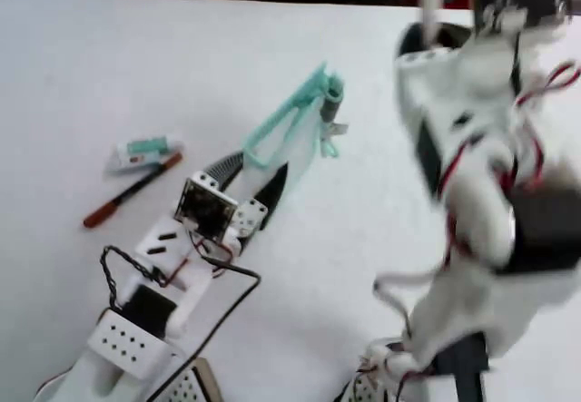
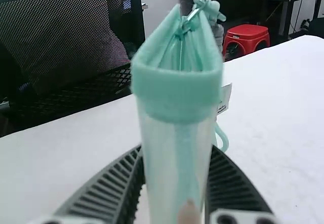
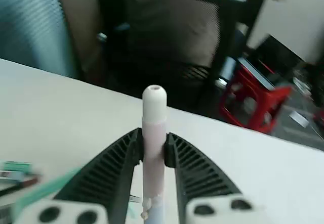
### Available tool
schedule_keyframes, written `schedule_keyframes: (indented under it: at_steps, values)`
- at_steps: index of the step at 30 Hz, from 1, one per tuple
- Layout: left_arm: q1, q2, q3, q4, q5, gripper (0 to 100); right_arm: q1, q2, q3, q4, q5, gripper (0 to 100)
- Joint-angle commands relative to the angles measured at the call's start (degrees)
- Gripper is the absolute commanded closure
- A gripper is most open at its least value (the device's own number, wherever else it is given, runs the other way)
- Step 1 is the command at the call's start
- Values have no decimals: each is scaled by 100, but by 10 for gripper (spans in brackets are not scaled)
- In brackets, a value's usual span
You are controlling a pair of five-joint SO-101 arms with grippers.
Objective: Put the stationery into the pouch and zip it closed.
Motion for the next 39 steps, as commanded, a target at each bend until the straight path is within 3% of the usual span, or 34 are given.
schedule_keyframes:
  at_steps: [1,5,15,33,35,39]
  values:
    - [-57,-31,-88,-44,53,827,-1727,-673,18,-435,-193,981]
    - [-57,-40,-88,-44,53,827,-2079,-374,316,-1464,-237,981]
    - [-66,-40,-88,-44,53,827,-2070,163,1820,-2440,-237,981]
    - [-365,-40,-132,-88,53,827,-1956,-1262,4448,-2791,-176,976]
    - [-365,-40,-132,-88,53,827,-1859,-1411,4492,-2703,-176,937]
    - [-365,-40,-132,-88,53,827,-1789,-1604,4484,-2589,-185,721]
